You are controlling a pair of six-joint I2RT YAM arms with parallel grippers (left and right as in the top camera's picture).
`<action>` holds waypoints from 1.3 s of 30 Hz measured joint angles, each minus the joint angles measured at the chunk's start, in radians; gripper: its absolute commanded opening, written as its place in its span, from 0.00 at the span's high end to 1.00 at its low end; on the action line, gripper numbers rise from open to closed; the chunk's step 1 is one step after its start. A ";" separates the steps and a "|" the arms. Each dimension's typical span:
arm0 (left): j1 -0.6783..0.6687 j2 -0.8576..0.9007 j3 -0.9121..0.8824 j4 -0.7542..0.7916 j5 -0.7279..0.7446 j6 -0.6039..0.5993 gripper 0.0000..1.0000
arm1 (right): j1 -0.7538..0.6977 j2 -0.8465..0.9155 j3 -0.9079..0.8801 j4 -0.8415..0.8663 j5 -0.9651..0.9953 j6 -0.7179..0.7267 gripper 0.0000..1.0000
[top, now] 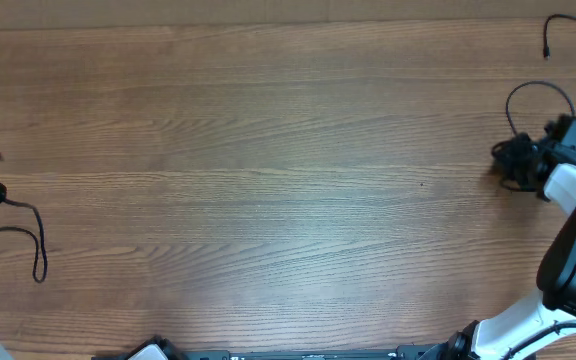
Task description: Untangle cables
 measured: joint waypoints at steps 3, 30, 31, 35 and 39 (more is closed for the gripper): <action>0.000 0.000 0.000 -0.014 0.000 0.013 0.96 | 0.023 0.014 0.000 0.076 0.007 -0.072 0.96; 0.000 -0.014 0.000 -0.007 0.011 0.080 0.96 | -0.438 0.327 0.377 0.027 -0.040 -0.414 0.96; 0.000 -0.015 0.000 -0.006 0.012 0.080 0.96 | -0.448 0.330 0.387 0.014 -0.047 -0.420 0.96; 0.000 -0.017 0.000 -0.002 0.012 0.080 0.96 | -0.451 0.333 0.397 -0.007 -0.081 -0.435 0.96; 0.000 -0.017 0.000 0.002 0.012 0.080 0.96 | -0.430 0.326 0.401 -0.054 -0.148 -0.442 0.96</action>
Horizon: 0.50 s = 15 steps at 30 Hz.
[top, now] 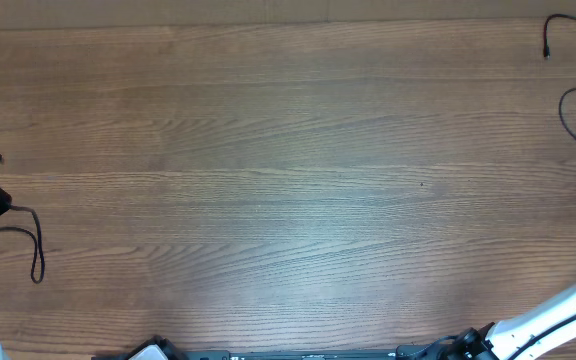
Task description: Untangle cables
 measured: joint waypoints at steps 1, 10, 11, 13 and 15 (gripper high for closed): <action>0.000 0.000 0.000 0.008 0.000 0.000 0.96 | 0.013 -0.011 0.000 -0.019 -0.023 0.001 0.96; -0.013 0.017 0.000 0.183 0.150 -0.016 0.96 | 0.307 -0.454 0.042 -0.120 -0.122 0.042 0.91; -0.032 0.029 0.000 0.217 0.174 -0.019 0.96 | 0.349 -0.500 0.064 -0.129 -0.128 0.052 0.91; -0.088 0.060 0.001 0.279 0.213 -0.032 0.96 | 0.429 -0.583 0.104 -0.148 -0.145 0.074 0.91; -0.187 0.109 0.002 0.341 0.240 -0.047 0.96 | 0.502 -0.647 0.128 -0.182 -0.154 0.095 0.91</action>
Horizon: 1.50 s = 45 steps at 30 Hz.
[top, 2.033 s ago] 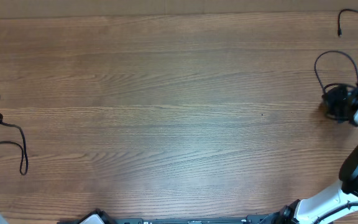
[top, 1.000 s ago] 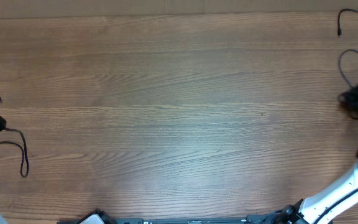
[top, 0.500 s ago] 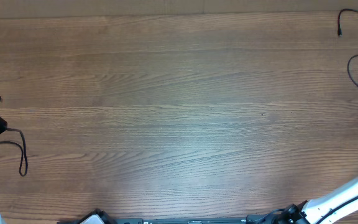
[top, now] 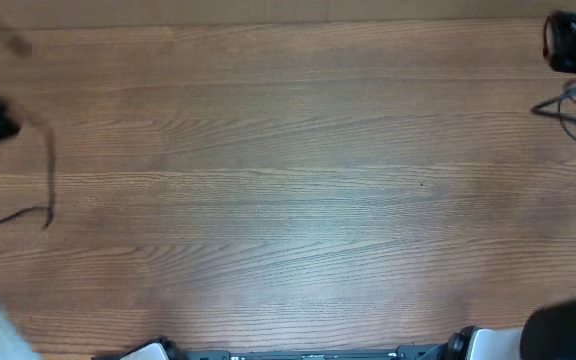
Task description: Untangle cables
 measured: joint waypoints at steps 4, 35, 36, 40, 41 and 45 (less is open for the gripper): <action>-0.211 0.126 0.000 0.108 0.023 -0.014 0.96 | 0.119 -0.045 0.005 -0.059 -0.011 0.023 0.91; -0.651 0.676 -0.011 1.397 0.715 -0.930 0.96 | 0.689 0.004 -0.004 -0.247 0.096 -0.258 0.06; -0.644 0.676 -0.011 1.434 0.727 -0.972 0.96 | 0.690 0.013 -0.004 -0.237 0.101 -0.263 0.08; -0.585 0.676 -0.011 1.556 0.762 -1.183 0.96 | 0.692 0.046 -0.008 -0.103 0.090 -0.273 0.08; -0.572 0.676 -0.011 1.571 0.766 -1.224 0.96 | 0.694 0.055 -0.008 -0.052 0.087 -0.275 0.08; -0.532 0.676 -0.011 1.693 0.768 -1.403 0.96 | 0.731 0.119 -0.007 0.132 0.074 -0.271 0.35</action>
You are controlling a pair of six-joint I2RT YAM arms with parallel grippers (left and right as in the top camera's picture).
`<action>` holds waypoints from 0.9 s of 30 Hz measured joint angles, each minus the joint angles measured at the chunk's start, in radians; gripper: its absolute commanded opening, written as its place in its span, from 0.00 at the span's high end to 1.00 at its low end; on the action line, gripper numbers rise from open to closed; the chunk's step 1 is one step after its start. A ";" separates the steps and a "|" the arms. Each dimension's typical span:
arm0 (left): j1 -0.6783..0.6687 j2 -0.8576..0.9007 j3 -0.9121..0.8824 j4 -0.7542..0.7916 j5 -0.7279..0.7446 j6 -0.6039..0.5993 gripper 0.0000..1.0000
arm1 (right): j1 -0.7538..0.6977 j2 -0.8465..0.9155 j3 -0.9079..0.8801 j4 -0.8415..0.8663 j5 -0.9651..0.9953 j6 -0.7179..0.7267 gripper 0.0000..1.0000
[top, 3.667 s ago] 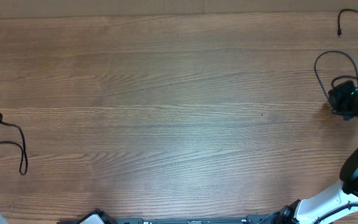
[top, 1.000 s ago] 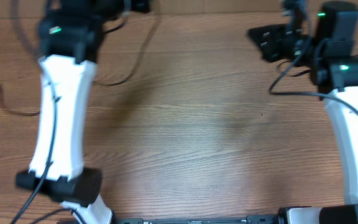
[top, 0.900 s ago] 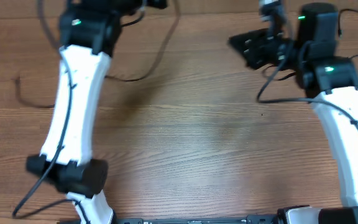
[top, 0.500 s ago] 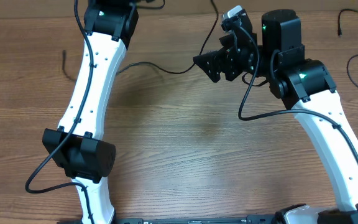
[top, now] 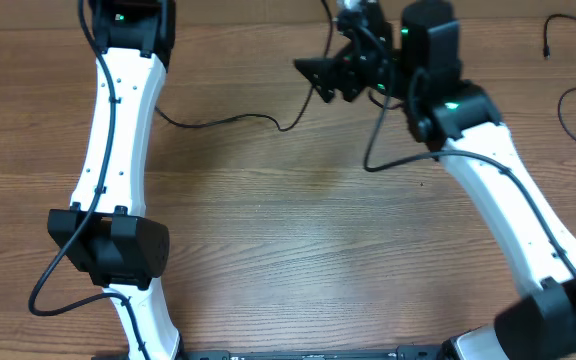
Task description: Untangle cables
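Observation:
A thin black cable (top: 218, 121) runs from behind my left arm (top: 118, 120) across the wood, dips to about the middle, then rises towards my right gripper (top: 318, 76). That gripper points left near the top centre, raised towards the camera; its dark fingers blur together and I cannot tell whether they pinch the cable. A second black strand (top: 393, 160) hangs in a loop under the right arm's wrist. My left arm reaches to the top edge, and its gripper is out of frame.
Another black cable loops at the right edge, with a plug end (top: 547, 45) near the top right corner. Both white arms cross the wooden table (top: 288, 250) from the front edge, left arm on the left and right arm on the right.
Both arms have come in from the table's side edges to the top of the view. A cable now stretches between the left arm and the right gripper, where the middle was bare wood.
The right gripper sat on a black cable bundle at the right edge, the left at the left edge by its own cable. The right arm then left the view, leaving a loop. Both grippers then showed higher at the sides, blurred. Now both arms stand mid-table with cable between them.

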 measured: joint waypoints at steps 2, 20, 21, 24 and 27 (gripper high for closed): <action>0.003 0.000 0.001 0.080 -0.001 -0.074 0.96 | 0.023 0.051 0.000 0.049 -0.006 0.019 0.96; 0.117 -0.002 0.000 0.154 0.313 0.187 0.00 | -0.184 -0.010 0.085 -0.344 0.222 0.083 0.96; 0.119 -0.002 0.000 0.146 0.315 0.207 0.00 | -0.216 -0.035 0.113 -0.370 0.231 0.086 0.96; 0.137 -0.002 0.001 0.064 0.284 0.263 0.00 | -0.288 -0.116 0.176 -0.425 0.250 0.094 0.96; 0.172 -0.002 0.001 -0.104 0.148 0.315 0.00 | -0.304 -0.168 0.199 -0.439 0.254 0.095 0.96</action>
